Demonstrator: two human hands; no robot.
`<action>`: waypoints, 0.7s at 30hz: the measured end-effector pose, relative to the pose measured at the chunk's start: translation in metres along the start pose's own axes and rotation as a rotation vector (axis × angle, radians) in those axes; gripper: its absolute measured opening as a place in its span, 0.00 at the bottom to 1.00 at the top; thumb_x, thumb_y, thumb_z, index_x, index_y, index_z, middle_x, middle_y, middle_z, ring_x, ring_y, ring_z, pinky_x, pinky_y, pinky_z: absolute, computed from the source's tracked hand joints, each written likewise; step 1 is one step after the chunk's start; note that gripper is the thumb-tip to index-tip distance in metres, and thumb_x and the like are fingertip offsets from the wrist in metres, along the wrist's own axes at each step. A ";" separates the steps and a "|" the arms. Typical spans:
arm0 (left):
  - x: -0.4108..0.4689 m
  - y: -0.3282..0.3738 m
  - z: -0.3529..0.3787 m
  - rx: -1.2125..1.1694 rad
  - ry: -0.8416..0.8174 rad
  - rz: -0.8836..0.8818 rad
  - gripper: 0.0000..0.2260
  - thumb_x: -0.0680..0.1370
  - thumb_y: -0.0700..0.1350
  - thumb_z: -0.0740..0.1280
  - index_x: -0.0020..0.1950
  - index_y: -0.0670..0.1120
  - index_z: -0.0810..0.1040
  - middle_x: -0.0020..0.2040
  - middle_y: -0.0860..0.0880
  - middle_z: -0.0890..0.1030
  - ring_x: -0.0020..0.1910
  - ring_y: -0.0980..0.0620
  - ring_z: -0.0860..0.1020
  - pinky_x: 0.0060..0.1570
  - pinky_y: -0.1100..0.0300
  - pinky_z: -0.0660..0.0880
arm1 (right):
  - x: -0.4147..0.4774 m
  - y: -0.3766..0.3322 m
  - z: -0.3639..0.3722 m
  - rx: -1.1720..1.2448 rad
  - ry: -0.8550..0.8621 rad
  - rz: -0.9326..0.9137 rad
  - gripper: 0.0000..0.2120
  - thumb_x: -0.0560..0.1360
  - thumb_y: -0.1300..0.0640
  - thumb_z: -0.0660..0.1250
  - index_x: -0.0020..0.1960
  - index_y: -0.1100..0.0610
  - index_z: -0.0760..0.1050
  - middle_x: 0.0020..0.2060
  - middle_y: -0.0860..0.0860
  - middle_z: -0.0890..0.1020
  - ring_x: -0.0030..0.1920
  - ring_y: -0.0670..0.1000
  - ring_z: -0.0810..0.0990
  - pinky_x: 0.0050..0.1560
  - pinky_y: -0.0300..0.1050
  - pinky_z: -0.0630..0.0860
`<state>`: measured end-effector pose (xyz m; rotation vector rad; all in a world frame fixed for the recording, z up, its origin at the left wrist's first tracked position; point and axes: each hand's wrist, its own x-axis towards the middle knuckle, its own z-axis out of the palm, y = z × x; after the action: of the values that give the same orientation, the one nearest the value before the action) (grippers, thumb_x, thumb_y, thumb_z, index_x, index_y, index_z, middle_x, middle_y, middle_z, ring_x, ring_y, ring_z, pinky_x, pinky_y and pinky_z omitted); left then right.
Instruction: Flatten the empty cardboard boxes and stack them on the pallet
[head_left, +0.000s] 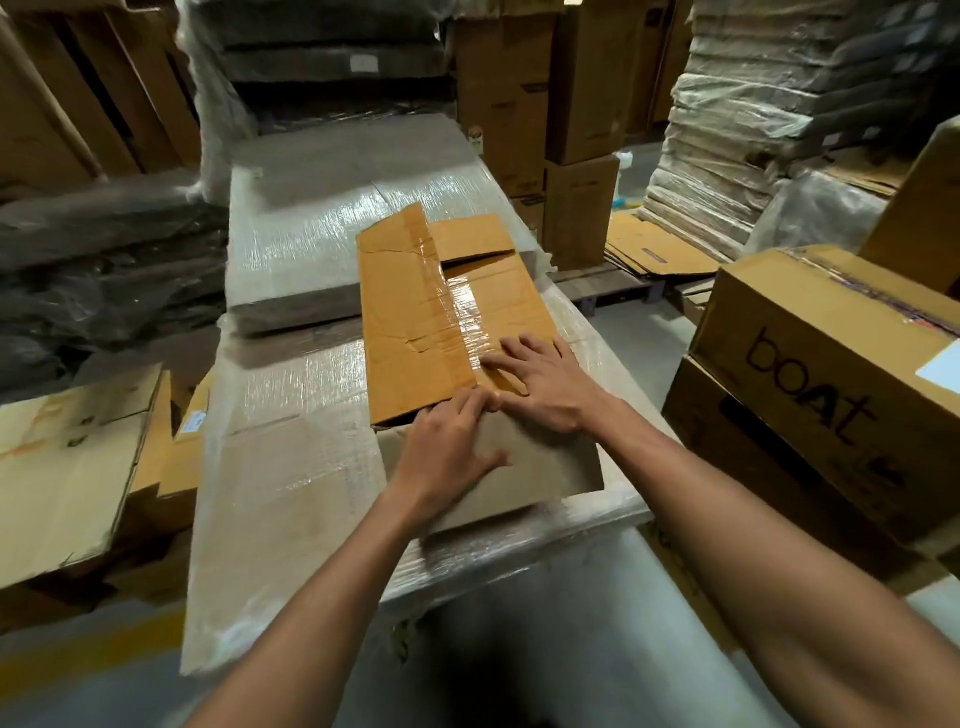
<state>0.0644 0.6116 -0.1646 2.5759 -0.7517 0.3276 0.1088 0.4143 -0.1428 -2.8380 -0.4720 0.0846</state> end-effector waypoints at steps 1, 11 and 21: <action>0.000 -0.001 0.005 0.016 0.044 0.018 0.22 0.71 0.57 0.77 0.59 0.51 0.73 0.58 0.52 0.78 0.50 0.50 0.77 0.53 0.52 0.74 | -0.005 0.002 0.003 -0.004 0.010 -0.034 0.36 0.77 0.28 0.50 0.82 0.40 0.55 0.83 0.50 0.53 0.82 0.53 0.46 0.79 0.61 0.40; 0.010 -0.006 0.015 0.022 0.146 0.023 0.10 0.74 0.43 0.77 0.48 0.45 0.76 0.45 0.47 0.81 0.40 0.48 0.78 0.41 0.59 0.72 | -0.020 0.024 0.036 -0.336 0.226 -0.137 0.28 0.82 0.37 0.46 0.81 0.41 0.54 0.80 0.52 0.63 0.80 0.58 0.59 0.78 0.64 0.55; 0.037 -0.012 -0.011 0.106 0.399 -0.150 0.33 0.79 0.55 0.70 0.78 0.44 0.62 0.83 0.41 0.50 0.82 0.45 0.50 0.78 0.47 0.56 | -0.019 0.025 0.044 -0.265 0.335 -0.118 0.27 0.80 0.40 0.55 0.78 0.41 0.65 0.76 0.53 0.71 0.76 0.58 0.68 0.73 0.65 0.64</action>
<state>0.1000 0.6093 -0.1462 2.5253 -0.4040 0.8210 0.0944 0.3959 -0.1914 -2.9815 -0.6105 -0.5028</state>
